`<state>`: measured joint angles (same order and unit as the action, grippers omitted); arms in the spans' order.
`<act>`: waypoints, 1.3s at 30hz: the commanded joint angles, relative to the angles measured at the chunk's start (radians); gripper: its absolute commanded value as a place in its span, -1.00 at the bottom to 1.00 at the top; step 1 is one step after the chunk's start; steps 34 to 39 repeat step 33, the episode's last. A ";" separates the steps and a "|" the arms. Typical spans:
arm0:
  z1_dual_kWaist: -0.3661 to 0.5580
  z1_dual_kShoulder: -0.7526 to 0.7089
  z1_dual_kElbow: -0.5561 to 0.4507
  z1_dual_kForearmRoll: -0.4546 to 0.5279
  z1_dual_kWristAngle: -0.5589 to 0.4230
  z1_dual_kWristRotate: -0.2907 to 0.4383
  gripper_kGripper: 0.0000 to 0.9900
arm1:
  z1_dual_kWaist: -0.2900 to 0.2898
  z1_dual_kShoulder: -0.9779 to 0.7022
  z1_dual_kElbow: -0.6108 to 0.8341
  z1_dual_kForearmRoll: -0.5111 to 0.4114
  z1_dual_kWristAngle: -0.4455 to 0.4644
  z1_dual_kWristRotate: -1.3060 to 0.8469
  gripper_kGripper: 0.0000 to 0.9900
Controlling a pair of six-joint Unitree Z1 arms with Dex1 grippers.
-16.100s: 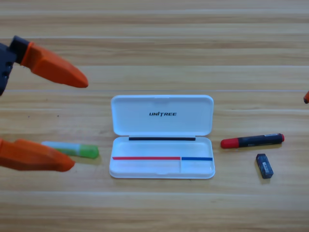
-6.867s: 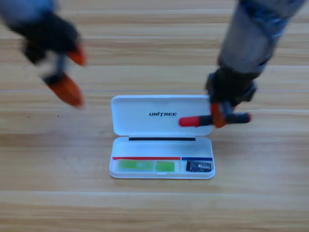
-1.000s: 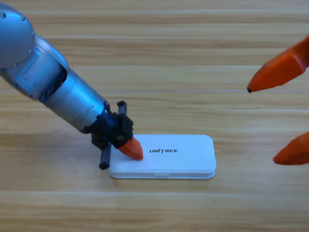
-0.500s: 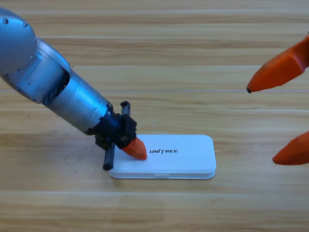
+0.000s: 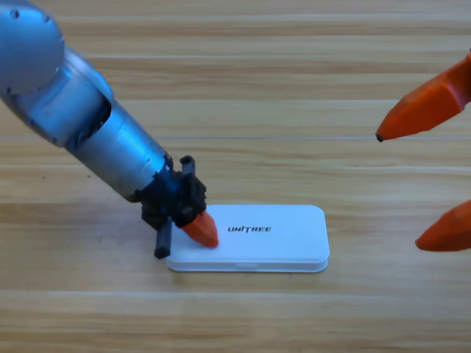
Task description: Clean up eraser and pencils
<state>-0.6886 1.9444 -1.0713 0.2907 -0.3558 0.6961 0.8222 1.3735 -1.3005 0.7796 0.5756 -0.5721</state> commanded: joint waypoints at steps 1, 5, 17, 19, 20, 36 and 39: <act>-0.029 -0.091 -0.085 0.159 0.018 -0.021 -1.00 | 0.025 0.036 0.030 -0.017 0.018 0.005 0.91; -0.029 -0.196 -0.142 0.242 0.077 -0.023 0.29 | 0.025 0.038 0.030 -0.017 0.018 0.005 0.91; -0.106 -0.441 -0.223 0.426 0.074 -0.075 1.00 | 0.026 0.045 0.030 -0.017 0.018 0.005 0.91; -0.129 -0.459 -0.237 0.456 0.074 -0.078 1.00 | 0.026 0.047 0.030 -0.017 0.018 0.005 0.91; -0.143 -0.467 -0.243 0.469 0.074 -0.081 1.00 | 0.026 0.047 0.030 -0.017 0.018 0.005 0.91; -0.256 -0.484 -0.297 0.516 0.012 -0.127 1.00 | 0.026 0.053 0.029 -0.019 0.018 0.005 0.91; -0.256 -0.484 -0.297 0.516 0.012 -0.127 1.00 | 0.026 0.053 0.029 -0.019 0.018 0.005 0.91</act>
